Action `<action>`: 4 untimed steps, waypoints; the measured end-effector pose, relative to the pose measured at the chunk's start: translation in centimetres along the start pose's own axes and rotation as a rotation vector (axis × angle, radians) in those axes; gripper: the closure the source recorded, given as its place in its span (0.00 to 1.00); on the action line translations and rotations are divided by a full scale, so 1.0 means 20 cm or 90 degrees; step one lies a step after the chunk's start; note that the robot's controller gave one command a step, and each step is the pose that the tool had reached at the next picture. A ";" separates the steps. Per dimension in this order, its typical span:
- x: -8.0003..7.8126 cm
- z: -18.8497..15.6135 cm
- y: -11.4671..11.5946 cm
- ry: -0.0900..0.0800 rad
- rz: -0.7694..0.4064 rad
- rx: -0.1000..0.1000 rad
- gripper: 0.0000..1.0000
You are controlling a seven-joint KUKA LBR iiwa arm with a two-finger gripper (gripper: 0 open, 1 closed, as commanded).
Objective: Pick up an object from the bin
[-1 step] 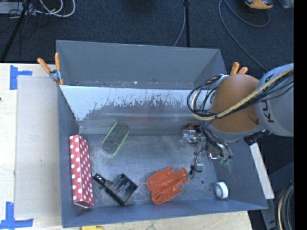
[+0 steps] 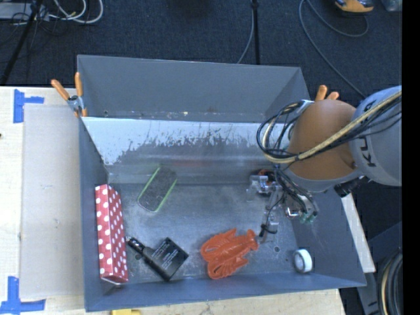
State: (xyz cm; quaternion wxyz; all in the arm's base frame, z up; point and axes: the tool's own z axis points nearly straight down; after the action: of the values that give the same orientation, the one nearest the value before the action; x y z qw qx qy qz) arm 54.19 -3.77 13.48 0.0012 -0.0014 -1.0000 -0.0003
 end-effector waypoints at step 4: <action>0.02 0.33 0.01 0.004 -0.066 -0.001 0.00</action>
Offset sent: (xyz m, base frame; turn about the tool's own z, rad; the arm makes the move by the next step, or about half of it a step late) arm 0.0145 0.0175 -0.0648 -0.0631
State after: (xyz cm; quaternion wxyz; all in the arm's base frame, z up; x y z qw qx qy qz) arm 53.81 -3.48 6.88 0.0040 0.0508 -0.9987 -0.0014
